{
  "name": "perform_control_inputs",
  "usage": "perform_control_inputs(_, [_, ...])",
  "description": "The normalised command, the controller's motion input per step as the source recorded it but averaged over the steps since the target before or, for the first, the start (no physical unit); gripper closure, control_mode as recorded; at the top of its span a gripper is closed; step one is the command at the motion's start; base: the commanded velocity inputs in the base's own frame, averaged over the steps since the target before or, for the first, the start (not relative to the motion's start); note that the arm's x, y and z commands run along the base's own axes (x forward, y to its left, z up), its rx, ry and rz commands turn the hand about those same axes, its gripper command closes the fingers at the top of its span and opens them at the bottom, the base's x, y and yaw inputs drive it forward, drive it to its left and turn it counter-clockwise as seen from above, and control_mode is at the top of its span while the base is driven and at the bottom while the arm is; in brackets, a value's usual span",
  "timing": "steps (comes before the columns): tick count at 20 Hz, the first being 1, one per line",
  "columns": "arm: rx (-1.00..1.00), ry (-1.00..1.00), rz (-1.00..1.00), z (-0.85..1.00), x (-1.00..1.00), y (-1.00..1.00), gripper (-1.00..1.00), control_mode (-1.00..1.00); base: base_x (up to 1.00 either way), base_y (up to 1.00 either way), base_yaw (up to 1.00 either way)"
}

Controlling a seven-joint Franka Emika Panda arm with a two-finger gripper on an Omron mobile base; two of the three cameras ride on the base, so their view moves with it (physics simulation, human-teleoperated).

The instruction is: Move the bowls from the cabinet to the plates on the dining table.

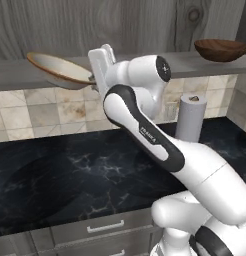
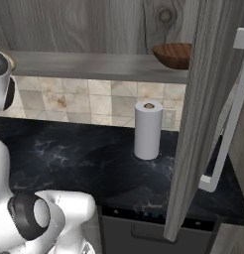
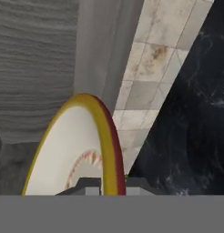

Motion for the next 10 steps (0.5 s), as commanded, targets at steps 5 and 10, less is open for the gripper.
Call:
perform_control_inputs(5, [0.16,0.22,0.00,0.48,-0.93,-0.47,1.00,-1.00,0.00,0.00,0.00])
perform_control_inputs(10, [-0.05,0.40,-0.01,0.12,-0.51,-0.52,1.00,-1.00,0.00,0.00,0.00])
